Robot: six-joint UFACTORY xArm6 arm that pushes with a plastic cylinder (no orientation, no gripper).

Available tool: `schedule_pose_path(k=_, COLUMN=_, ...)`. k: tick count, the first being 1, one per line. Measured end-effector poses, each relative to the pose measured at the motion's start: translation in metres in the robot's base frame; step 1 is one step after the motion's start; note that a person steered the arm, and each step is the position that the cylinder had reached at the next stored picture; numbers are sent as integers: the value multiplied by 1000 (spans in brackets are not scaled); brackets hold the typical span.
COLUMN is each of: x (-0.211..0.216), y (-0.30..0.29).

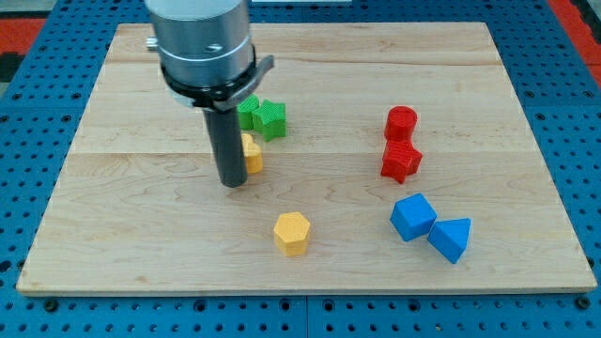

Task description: Place yellow hexagon diagonal to the yellow heart

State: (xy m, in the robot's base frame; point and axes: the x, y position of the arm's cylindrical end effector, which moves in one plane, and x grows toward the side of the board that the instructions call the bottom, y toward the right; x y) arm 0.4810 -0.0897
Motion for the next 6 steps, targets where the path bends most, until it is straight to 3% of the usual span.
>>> schedule_pose_path(k=2, x=-21, y=20)
schedule_pose_path(k=4, x=49, y=146)
schedule_pose_path(k=5, x=97, y=165)
schedule_pose_path(k=6, x=103, y=105)
